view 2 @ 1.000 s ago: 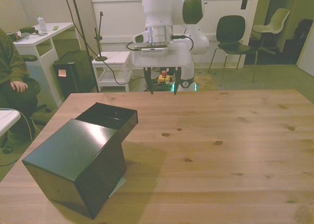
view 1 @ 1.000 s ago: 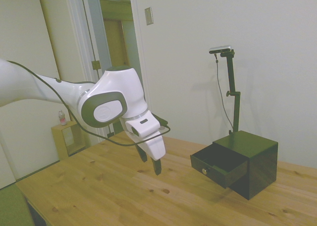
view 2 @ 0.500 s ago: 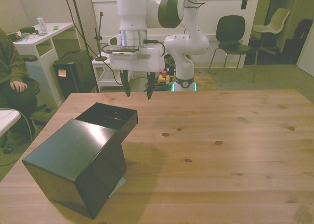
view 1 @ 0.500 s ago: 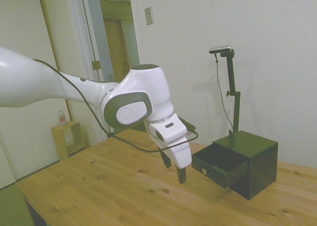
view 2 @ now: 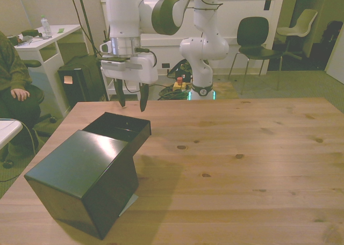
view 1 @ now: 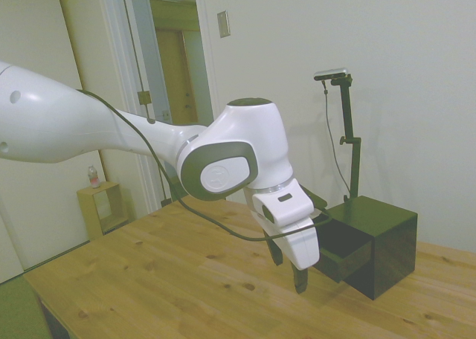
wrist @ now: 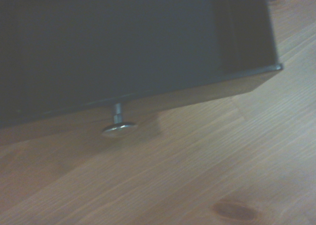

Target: Close the top drawer

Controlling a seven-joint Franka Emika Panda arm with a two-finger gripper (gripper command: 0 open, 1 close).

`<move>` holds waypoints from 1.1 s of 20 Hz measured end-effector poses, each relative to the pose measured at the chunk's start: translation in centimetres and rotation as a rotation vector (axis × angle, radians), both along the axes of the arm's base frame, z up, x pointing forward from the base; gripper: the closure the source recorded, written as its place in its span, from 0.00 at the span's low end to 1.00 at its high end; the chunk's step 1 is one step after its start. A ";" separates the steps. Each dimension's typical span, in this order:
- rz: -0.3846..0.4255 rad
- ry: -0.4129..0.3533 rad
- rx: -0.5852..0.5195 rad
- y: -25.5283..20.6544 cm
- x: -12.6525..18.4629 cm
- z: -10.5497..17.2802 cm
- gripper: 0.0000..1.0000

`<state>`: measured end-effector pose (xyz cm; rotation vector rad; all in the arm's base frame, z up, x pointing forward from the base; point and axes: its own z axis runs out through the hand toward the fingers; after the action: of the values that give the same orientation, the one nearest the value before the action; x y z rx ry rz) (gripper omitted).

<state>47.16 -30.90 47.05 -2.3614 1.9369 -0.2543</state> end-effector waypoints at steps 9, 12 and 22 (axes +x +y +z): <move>0.002 0.022 -0.026 -3.9 0.7 0.9 0.00; 0.005 0.038 -0.032 -4.4 1.6 0.0 0.00; 0.014 0.057 -0.041 -4.8 3.4 -0.7 1.00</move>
<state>50.57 -35.73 46.36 -2.4325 1.9578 -0.2308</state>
